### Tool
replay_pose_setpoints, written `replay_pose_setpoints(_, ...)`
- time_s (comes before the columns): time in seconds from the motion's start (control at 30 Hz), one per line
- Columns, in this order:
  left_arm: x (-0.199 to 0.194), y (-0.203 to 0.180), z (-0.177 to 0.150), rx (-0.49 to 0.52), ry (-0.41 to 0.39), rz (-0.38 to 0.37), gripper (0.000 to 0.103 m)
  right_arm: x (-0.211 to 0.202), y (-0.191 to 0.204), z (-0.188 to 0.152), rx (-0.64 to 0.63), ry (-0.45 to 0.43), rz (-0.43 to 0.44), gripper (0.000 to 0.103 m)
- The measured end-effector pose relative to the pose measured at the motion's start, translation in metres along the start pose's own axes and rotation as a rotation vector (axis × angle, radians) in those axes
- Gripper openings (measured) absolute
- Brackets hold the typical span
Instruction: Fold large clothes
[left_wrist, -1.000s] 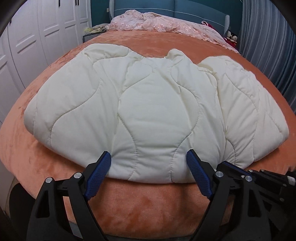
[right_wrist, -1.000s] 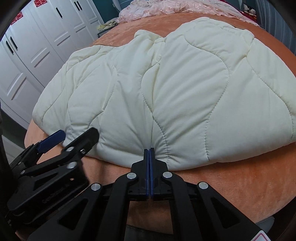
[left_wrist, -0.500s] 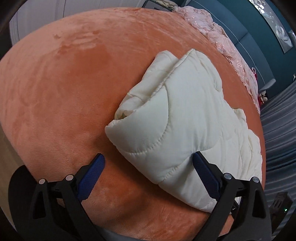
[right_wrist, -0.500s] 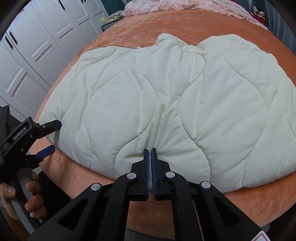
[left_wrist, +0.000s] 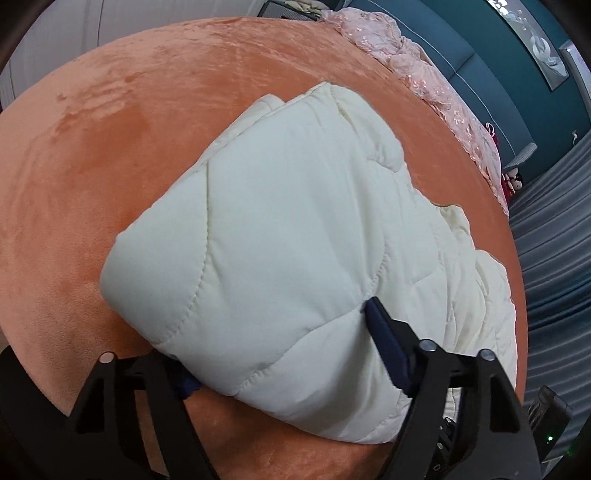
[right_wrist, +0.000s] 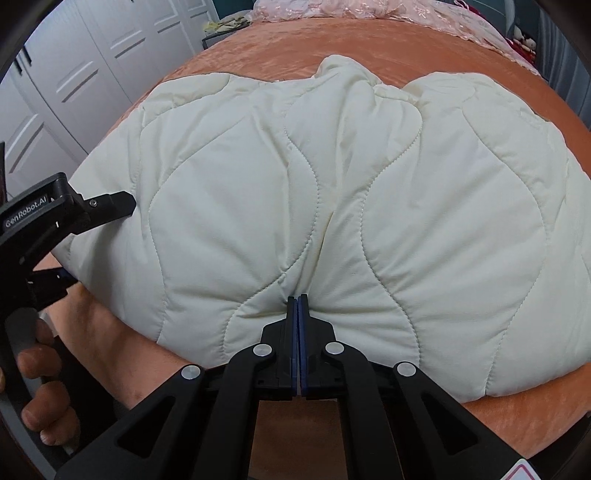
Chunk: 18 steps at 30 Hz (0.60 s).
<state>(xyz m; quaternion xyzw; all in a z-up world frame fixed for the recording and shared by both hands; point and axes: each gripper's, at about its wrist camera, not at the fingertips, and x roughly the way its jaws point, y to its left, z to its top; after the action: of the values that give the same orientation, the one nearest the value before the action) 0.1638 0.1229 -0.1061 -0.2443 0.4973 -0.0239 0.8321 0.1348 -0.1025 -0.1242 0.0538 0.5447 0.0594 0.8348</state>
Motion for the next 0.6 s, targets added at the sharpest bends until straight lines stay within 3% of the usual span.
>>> replay_pose_setpoints(0.17, -0.027, -0.021, 0.004, 0.083, -0.059, 0.014, 0.032, 0.001, 0.003, 0.003, -0.011, -0.004, -0.011, 0.001)
replay_pose_setpoints(0.27, -0.043, -0.028, 0.008, 0.087, -0.070, -0.026, 0.024, 0.000, 0.000, 0.002, -0.002, -0.001, 0.001, 0.001)
replay_pose_setpoints(0.43, -0.046, -0.036, 0.010, 0.093, -0.075, -0.006, 0.026, 0.001, -0.004, 0.002, 0.013, 0.008, 0.028, 0.001)
replay_pose_setpoints(0.53, -0.038, -0.024, 0.013, 0.037, -0.055, 0.022, 0.036, 0.000, -0.006, 0.003, 0.013, 0.016, 0.042, 0.001)
replay_pose_setpoints(0.6, -0.031, -0.006, 0.014, -0.024, -0.032, 0.035, 0.050, 0.000, -0.008, 0.003, 0.015, 0.019, 0.051, 0.001)
